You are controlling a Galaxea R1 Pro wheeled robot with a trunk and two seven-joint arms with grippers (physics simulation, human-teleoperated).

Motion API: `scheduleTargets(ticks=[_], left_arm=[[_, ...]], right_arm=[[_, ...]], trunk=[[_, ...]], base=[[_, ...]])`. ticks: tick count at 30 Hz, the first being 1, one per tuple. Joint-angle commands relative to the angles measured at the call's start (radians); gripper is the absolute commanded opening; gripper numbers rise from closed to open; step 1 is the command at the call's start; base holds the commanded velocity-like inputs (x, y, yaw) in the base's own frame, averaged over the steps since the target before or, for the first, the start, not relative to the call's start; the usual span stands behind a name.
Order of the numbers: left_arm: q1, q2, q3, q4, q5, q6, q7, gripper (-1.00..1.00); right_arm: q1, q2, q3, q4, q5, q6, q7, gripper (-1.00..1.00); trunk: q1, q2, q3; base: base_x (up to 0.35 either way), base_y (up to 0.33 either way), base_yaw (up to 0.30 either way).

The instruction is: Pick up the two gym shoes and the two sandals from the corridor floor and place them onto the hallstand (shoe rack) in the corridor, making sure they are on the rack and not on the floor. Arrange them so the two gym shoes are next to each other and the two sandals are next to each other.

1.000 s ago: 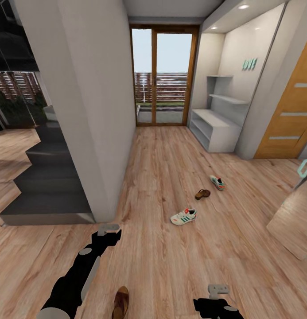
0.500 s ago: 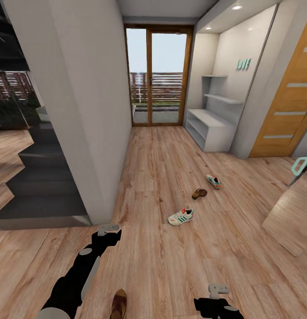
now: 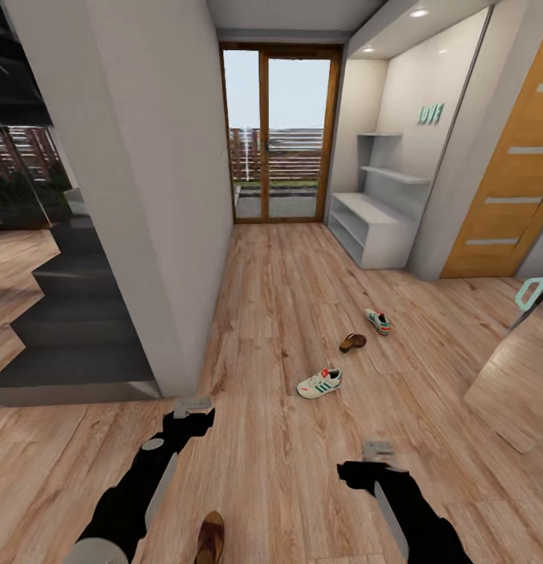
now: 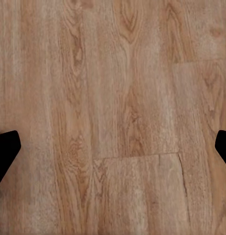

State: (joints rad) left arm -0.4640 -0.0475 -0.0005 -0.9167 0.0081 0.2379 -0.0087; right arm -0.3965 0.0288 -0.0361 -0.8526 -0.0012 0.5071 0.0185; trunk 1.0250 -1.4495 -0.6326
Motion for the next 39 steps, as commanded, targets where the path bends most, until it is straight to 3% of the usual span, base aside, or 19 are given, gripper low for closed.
scheduleTargets(ticks=[1,7,23,34,39], left_arm=[[-0.005,0.0,0.0,-0.001,0.001,0.006,-0.001,1.0],[-0.018,0.001,-0.001,0.017,-0.004,-0.005,-0.001,1.0],[-0.021,0.001,-0.006,0.074,-0.01,-0.072,-0.002,1.0],[-0.021,0.002,-0.006,0.121,-0.009,-0.084,-0.003,1.0],[-0.021,0.001,-0.006,0.187,-0.01,-0.157,-0.003,1.0]], right_arm=[[-0.01,0.001,-0.003,-0.005,0.0,0.024,0.002,1.0],[-0.037,-0.001,0.002,-0.019,0.0,0.086,0.004,1.0],[-0.042,-0.003,0.005,-0.023,0.0,0.097,0.004,1.0],[-0.042,-0.001,0.004,-0.023,0.001,0.097,0.004,1.0],[-0.042,-0.002,0.004,-0.023,0.001,0.097,0.004,1.0]], trunk=[[0.0,-0.001,-0.001],[0.0,-0.001,-0.001],[0.0,-0.001,-0.001],[0.042,-0.078,-0.05],[0.061,-0.113,-0.074]], base=[[0.0,0.0,0.0],[0.0,0.0,0.0],[0.0,0.0,0.0],[0.0,0.0,0.04],[0.0,0.0,0.103]])
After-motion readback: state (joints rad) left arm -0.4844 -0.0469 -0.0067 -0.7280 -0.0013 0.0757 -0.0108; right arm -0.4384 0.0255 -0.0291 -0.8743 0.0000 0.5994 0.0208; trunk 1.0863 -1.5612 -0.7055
